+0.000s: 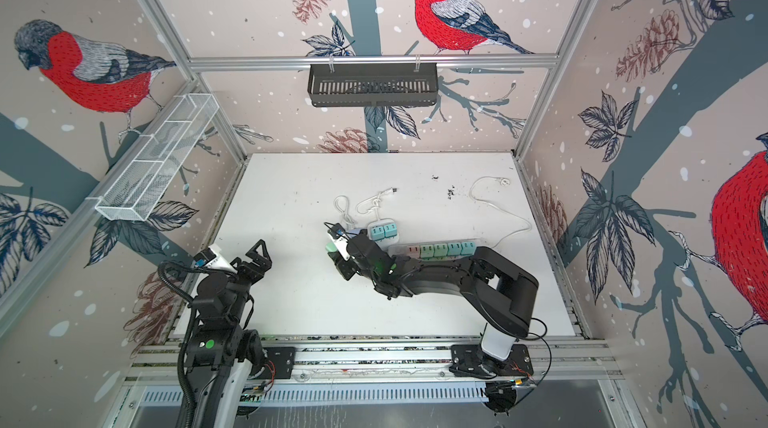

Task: Insert the plug
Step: 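Carry the green adapter toward the left gripper while the left arm reaches over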

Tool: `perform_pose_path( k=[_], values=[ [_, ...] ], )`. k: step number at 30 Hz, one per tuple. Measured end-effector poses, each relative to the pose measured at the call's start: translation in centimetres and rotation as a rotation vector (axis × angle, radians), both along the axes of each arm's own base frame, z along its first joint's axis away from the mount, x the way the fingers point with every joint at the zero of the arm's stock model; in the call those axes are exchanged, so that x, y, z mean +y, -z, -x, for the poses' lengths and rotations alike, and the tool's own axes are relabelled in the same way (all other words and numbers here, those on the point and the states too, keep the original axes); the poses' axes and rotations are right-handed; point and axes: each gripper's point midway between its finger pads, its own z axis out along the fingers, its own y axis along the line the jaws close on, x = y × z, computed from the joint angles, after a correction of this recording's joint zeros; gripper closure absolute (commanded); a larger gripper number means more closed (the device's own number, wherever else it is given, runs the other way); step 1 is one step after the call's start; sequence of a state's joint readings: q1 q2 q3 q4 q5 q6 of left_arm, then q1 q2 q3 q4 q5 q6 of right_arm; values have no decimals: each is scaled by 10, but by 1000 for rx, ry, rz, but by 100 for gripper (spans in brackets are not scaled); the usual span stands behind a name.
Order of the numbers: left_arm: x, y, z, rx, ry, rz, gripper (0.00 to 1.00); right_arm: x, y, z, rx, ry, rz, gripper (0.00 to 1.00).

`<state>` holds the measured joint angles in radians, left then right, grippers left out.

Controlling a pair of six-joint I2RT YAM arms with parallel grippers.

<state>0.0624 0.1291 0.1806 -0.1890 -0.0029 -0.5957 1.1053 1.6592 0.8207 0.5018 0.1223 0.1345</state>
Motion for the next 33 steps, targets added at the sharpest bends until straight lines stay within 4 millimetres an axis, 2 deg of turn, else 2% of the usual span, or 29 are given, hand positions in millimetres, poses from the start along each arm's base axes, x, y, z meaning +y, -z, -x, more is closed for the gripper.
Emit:
perform_pose_path(
  k=[3,7,8,12,18,22,27,33],
  values=[
    [-23,2,-7,-30,137,15,4,-31,5,7,-42,44,-35,73],
    [-55,3,-13,-25,324,42,9,-65,6,14,-112,89,-92,82],
    [-61,2,-13,-23,362,50,10,-69,3,16,-128,88,-106,81],
    [-102,-12,-10,-35,550,56,10,-95,-33,25,-205,111,-235,78],
    [-170,-44,9,-87,814,4,14,-151,-53,30,-287,215,-317,77],
    [-209,-50,28,-96,961,-34,15,-182,-61,27,-327,285,-351,79],
    [-254,-56,55,-108,1126,-62,17,-198,-61,30,-339,311,-365,79],
    [-289,-61,65,-93,1231,-75,19,-200,-57,37,-354,271,-351,83]
  ],
)
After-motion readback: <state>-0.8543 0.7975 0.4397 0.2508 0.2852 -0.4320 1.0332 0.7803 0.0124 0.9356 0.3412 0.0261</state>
